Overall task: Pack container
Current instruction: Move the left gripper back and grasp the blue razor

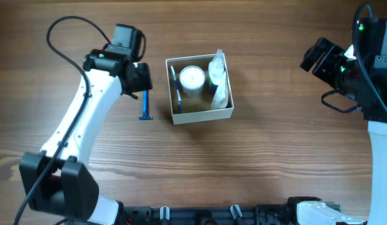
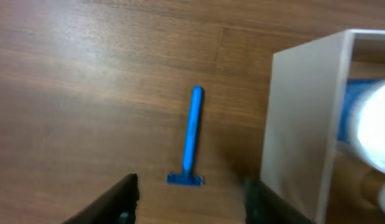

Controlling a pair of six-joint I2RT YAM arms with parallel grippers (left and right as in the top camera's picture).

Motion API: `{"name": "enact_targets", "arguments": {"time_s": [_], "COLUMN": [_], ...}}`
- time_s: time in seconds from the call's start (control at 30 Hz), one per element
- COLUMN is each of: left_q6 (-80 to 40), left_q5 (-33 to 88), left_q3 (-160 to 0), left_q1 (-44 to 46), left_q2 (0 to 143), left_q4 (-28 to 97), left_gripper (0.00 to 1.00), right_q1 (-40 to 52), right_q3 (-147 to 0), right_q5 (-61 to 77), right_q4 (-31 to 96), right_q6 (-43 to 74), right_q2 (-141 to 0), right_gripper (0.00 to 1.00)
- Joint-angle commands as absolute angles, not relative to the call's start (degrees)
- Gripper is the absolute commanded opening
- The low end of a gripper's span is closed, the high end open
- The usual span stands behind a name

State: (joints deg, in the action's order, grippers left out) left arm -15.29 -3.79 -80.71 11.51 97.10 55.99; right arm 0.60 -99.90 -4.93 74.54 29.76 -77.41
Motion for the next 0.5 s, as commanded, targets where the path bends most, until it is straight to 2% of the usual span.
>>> {"name": "enact_targets", "arguments": {"time_s": [0.0,0.4,0.47], "left_q6": [-5.9,-3.4,-3.4], "left_q5": [2.8,2.7,2.8], "left_q3": [-78.4,-78.1,-77.9], "left_q1": [9.9,9.8,9.8], "left_q2": [102.8,117.6,118.5], "left_q4": [54.2,50.5,49.6], "left_gripper": [0.49,0.5,0.47], "right_q1": [0.5,0.5,0.5], "right_q3": [-100.0,-100.0,-100.0], "right_q5": [-4.6,-4.6,-4.6], "right_q4": [74.4,74.4,74.4], "right_q6": [30.0,30.0,30.0], "right_q2": [-77.7,-77.7,-77.7], "right_gripper": [1.0,1.0,1.0]}}
